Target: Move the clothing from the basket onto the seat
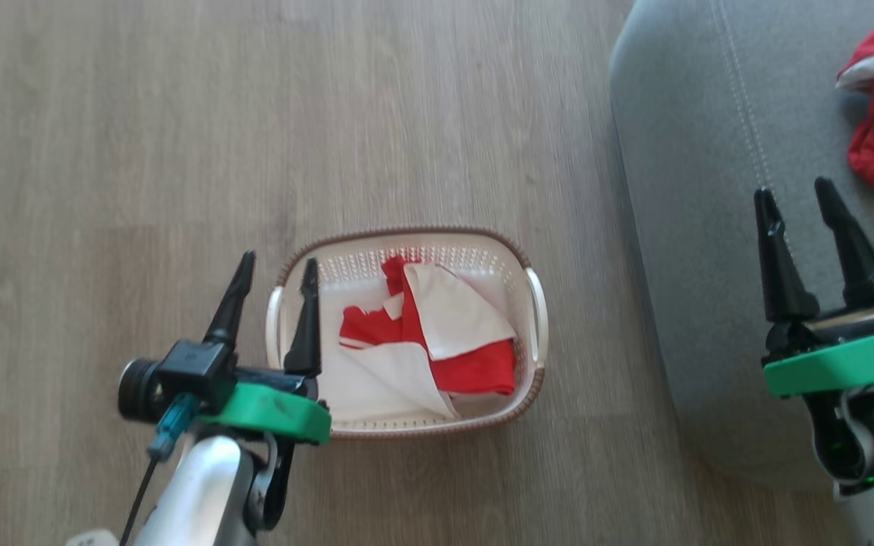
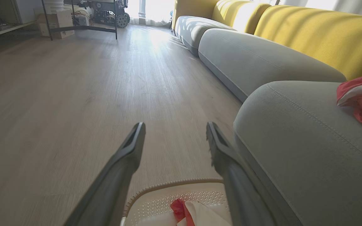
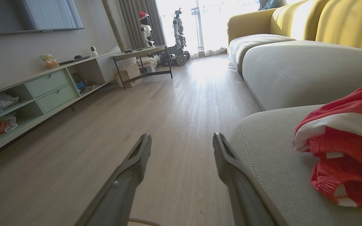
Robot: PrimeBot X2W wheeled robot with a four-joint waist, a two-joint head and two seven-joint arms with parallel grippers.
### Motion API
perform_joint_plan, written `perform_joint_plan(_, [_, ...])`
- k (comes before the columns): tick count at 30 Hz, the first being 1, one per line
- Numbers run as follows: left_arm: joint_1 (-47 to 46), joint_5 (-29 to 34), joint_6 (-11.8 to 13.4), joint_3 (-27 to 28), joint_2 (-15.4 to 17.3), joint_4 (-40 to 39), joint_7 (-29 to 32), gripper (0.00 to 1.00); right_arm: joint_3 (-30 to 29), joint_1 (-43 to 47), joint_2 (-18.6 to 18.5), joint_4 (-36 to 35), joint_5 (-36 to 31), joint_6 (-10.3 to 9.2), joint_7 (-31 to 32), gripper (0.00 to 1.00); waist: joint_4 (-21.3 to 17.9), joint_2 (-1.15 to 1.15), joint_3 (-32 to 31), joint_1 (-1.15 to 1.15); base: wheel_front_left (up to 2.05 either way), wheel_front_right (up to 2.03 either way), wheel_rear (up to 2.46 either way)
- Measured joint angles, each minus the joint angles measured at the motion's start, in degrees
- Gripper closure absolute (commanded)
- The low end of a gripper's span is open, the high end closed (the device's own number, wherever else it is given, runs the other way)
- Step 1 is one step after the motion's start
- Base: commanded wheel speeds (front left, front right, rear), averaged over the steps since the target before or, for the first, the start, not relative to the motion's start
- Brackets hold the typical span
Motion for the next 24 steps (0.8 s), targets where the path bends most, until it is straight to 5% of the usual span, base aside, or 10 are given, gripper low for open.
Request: perform_joint_plan(24, [-18.2, 2.0, -1.3, -6.0, -1.7, 12.7, 0.0, 0.00, -1.2, -10.1, -1.7, -4.6, 1.6, 0.00, -0.2, 0.00, -2.4, 0.00, 18.0, 0.01, 0.00, 0.00, 0.00])
